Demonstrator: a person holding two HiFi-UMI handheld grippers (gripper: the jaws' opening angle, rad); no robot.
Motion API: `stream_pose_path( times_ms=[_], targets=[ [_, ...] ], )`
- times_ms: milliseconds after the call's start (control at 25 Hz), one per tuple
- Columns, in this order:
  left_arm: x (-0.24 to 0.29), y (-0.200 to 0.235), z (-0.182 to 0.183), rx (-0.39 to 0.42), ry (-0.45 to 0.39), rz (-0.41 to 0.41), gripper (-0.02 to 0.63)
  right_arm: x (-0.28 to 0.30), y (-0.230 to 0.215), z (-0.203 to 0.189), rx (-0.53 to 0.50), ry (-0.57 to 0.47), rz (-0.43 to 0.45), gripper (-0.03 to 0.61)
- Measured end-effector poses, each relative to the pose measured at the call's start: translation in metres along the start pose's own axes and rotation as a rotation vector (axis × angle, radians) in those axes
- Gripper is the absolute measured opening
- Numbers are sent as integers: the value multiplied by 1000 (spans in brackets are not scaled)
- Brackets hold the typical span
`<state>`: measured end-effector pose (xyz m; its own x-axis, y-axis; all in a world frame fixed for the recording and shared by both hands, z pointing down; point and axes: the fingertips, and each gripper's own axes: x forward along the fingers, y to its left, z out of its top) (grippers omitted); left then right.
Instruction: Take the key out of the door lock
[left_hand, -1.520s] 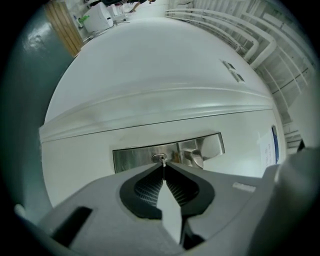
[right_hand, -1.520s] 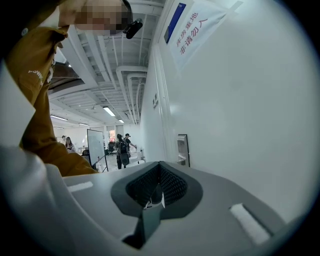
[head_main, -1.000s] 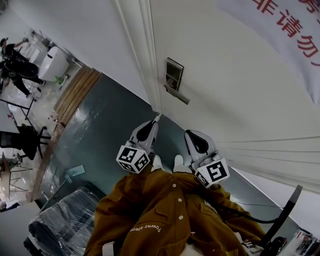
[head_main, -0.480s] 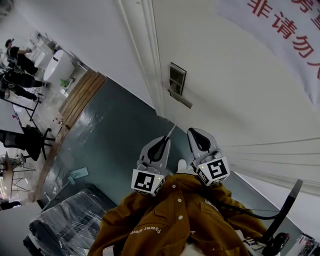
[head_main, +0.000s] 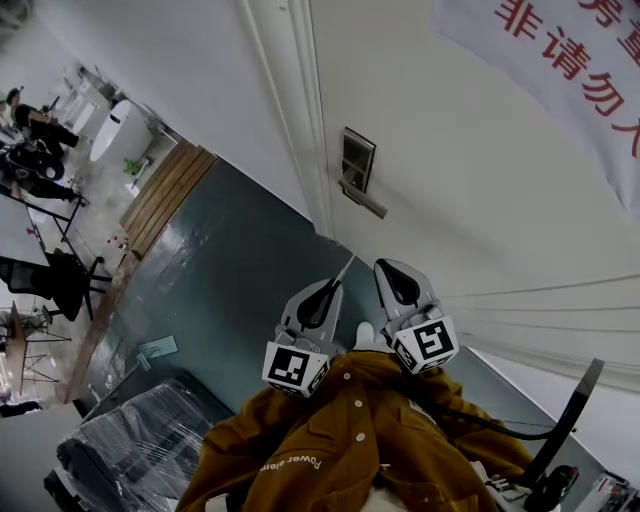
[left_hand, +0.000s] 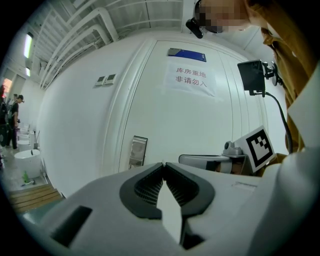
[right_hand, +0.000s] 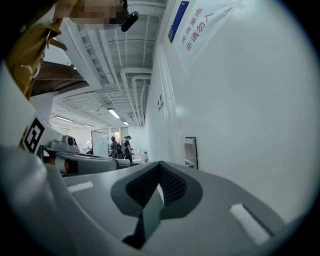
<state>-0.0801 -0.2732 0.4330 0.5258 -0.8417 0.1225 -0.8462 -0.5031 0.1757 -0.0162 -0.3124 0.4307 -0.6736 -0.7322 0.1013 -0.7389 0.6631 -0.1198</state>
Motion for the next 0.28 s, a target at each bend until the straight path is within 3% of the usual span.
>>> stream_pose_path(
  times_ms=[280],
  targets=[
    [-4, -3, 0, 10, 11, -4, 20, -5, 2, -4, 3, 11, -3, 5]
  ],
)
